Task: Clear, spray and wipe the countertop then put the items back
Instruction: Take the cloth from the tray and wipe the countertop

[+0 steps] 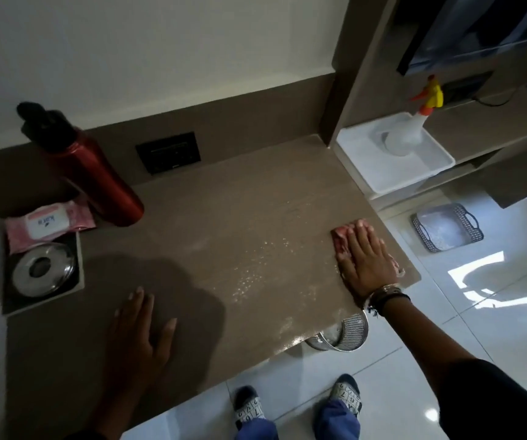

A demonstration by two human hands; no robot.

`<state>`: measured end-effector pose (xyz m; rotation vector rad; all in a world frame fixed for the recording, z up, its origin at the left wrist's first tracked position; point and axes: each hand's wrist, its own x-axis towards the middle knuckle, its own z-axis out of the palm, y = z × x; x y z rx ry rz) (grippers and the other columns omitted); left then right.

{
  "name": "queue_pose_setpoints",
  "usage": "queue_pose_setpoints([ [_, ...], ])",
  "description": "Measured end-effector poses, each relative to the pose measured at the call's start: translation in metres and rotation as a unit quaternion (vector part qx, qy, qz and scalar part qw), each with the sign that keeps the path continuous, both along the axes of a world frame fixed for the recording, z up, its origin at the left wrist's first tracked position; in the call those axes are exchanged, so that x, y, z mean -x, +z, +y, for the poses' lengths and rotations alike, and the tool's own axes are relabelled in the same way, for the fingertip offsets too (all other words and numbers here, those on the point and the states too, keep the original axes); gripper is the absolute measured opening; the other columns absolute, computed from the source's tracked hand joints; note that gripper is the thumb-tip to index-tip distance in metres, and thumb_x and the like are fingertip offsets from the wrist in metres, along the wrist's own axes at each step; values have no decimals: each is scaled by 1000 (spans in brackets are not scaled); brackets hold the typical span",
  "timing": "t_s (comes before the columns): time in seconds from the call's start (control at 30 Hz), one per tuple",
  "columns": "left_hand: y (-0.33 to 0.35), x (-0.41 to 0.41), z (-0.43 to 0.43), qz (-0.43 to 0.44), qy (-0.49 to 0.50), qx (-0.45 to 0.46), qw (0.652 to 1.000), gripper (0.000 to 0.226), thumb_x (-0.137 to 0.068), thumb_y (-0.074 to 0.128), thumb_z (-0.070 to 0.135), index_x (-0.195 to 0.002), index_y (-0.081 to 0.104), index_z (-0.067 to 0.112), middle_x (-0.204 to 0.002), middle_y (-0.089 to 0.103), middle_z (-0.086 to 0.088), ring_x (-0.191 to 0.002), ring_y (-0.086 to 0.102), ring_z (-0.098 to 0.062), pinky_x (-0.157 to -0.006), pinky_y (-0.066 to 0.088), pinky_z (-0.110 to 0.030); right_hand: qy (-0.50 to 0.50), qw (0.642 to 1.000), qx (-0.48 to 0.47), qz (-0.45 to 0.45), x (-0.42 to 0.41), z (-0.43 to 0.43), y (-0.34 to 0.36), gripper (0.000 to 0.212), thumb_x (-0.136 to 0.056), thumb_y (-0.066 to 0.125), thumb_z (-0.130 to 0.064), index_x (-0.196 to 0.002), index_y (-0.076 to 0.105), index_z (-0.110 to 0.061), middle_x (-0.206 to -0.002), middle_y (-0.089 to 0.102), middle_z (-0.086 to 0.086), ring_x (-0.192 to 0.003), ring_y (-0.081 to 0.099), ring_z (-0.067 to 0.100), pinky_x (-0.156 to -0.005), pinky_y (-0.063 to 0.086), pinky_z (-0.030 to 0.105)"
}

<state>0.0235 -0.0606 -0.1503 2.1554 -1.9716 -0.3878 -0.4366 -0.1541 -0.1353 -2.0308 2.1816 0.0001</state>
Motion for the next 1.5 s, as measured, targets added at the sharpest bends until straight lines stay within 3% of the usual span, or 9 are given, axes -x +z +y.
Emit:
queue_pose_setpoints([
  [0.13, -1, -1, 0, -12, -10, 1, 1000, 83, -88, 20, 67, -143, 38, 9, -157, 30, -13, -147, 24, -26, -119, 16, -45, -150, 989, -6, -16, -67, -32, 17, 65, -97, 19, -51, -153, 13, -18, -163, 1, 12, -149, -4, 33, -121, 8, 50],
  [0.4, 16, 4, -1, 21, -1, -4, 1000, 70, -90, 18, 45, -143, 39, 3, -155, 32, -18, -147, 24, -29, -120, 18, -52, 362, 928, -62, -56, -239, 90, 25, 63, -90, 42, -53, -145, 34, -23, -155, 35, 9, -142, 32, 32, -115, 23, 49],
  [0.53, 12, 4, 0, -11, -6, -29, 1000, 77, -92, 11, 55, -145, 34, 5, -158, 27, -15, -148, 20, -25, -120, 16, -49, 80, 992, 43, -83, -101, 73, 17, 46, -86, 46, -39, -126, 58, -20, -141, 53, 13, -130, 47, 37, -107, 37, 49],
  [0.67, 9, 4, -2, -21, -11, -28, 999, 84, -91, 3, 62, -146, 33, 6, -158, 28, -16, -148, 23, -28, -119, 16, -48, -272, 962, -23, -22, -31, 42, 21, 74, -92, 24, -52, -150, 23, -7, -159, 16, 21, -148, 8, 39, -119, 13, 53],
  [0.83, 5, 1, -3, -3, -7, -25, 1000, 72, -93, 14, 51, -145, 35, 5, -157, 29, -16, -148, 22, -27, -120, 18, -51, 10, 1000, -18, -22, -195, 78, 13, 64, -90, 29, -43, -149, 25, -20, -159, 20, 19, -145, 18, 41, -117, 20, 53],
  [0.97, 9, 3, -3, 33, -2, -3, 999, 67, -92, 22, 42, -140, 43, 1, -154, 35, -19, -145, 28, -31, -119, 21, -54, 304, 947, -59, -82, -250, 140, 18, 60, -93, 32, -51, -146, 32, -22, -157, 31, 7, -144, 27, 31, -114, 30, 49],
  [1.13, 9, 3, -2, -15, -8, -23, 1000, 77, -93, 11, 56, -143, 37, 4, -157, 30, -17, -147, 25, -29, -120, 20, -51, 93, 993, -21, -75, -88, 97, 16, 60, -94, 15, -54, -140, 43, -28, -148, 44, 7, -138, 36, 34, -109, 30, 51],
  [1.3, 11, 5, -4, -37, -13, -39, 998, 86, -90, 7, 64, -145, 35, 6, -158, 28, -15, -147, 25, -29, -118, 20, -50, -212, 976, -38, -32, -12, -11, 17, 76, -91, 13, -60, -153, 10, -16, -163, 1, 11, -150, -6, 29, -120, 9, 51],
  [1.5, 5, 2, -2, -25, -11, -41, 999, 85, -90, 5, 64, -146, 34, 7, -159, 27, -12, -148, 23, -26, -119, 18, -48, 1, 999, -35, 30, -162, -129, 33, 63, -97, 15, -49, -153, 7, -20, -163, 5, 11, -149, -2, 34, -121, 4, 48],
])
